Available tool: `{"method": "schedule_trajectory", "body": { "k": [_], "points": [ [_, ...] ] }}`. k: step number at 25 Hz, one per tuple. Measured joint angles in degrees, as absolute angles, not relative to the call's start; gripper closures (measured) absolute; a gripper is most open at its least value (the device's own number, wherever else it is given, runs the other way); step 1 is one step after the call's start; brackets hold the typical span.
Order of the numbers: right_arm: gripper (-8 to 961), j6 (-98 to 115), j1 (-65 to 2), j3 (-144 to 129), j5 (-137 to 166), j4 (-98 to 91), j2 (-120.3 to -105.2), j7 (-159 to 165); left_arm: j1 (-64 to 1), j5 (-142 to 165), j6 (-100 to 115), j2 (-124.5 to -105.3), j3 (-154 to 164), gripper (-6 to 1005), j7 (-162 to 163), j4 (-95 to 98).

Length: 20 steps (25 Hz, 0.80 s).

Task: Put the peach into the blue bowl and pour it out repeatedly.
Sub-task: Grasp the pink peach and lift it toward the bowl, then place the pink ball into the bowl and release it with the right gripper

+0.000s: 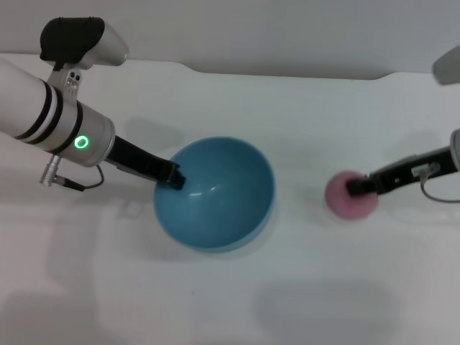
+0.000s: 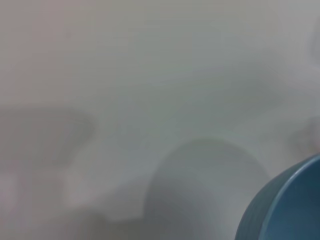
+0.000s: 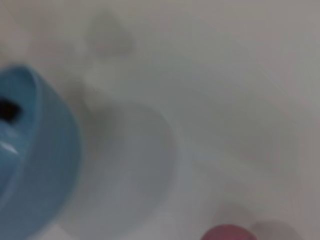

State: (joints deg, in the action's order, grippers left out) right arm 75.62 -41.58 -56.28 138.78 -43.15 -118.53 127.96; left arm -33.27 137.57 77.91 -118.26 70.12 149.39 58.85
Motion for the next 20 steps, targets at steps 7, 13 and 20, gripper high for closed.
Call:
{"method": "schedule_trajectory", "body": {
  "k": [7,13,20],
  "points": [
    [847,79.93,-39.87,-52.25,127.83,-50.37,-118.55,122.33,-33.59,134.98,75.83,-118.00,70.68,1000,151.60,55.83],
    [881,86.13,-39.36,-53.02,112.42,-55.64,-118.57,114.18,-33.77,135.48,72.85,-117.96,74.53,999,154.78,55.25],
    [905,86.08,-40.00,-61.46,109.17,-55.24,-118.69,105.95,-35.04,135.48,71.43,-117.95,77.06,999,157.38,55.17]
  ]
}}
